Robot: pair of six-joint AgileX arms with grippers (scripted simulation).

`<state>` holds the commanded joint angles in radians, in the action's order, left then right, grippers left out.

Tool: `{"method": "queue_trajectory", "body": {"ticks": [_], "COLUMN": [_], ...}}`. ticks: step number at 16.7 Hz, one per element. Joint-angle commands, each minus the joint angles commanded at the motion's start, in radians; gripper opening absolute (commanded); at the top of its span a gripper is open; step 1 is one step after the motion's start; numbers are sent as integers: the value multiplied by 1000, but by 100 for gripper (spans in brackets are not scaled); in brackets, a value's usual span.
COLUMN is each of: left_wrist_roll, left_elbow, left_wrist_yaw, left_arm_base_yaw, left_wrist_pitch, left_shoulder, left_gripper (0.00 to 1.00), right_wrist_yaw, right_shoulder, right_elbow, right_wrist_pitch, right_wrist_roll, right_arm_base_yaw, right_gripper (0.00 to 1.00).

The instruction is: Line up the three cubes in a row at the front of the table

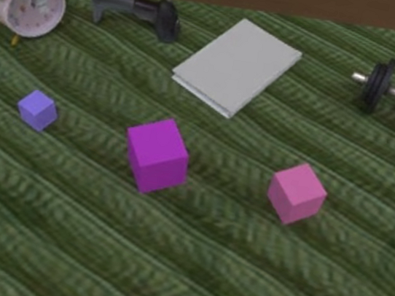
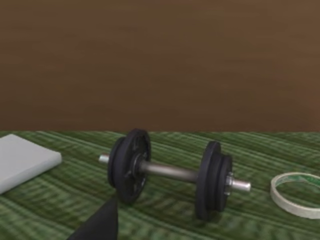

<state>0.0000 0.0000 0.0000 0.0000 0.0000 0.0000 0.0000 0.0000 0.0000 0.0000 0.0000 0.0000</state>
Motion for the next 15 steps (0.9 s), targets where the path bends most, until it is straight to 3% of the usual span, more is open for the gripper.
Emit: {"method": "queue_trajectory", "body": {"ticks": [7,15], "left_wrist_roll": [45,212], "left_elbow": [155,816], "left_wrist_yaw": [-2,2], "left_arm_base_yaw": [-4,-32], "left_wrist_pitch": [-103,-522], "left_shoulder": [154,923], "left_gripper": [100,100], "right_wrist_yaw": [0,0], "right_shoulder": [0,0], "right_elbow": [0,0], "right_wrist_pitch": [0,0], "right_wrist_roll": [0,0], "right_arm_base_yaw": [0,0], "right_gripper": [100,100]}}
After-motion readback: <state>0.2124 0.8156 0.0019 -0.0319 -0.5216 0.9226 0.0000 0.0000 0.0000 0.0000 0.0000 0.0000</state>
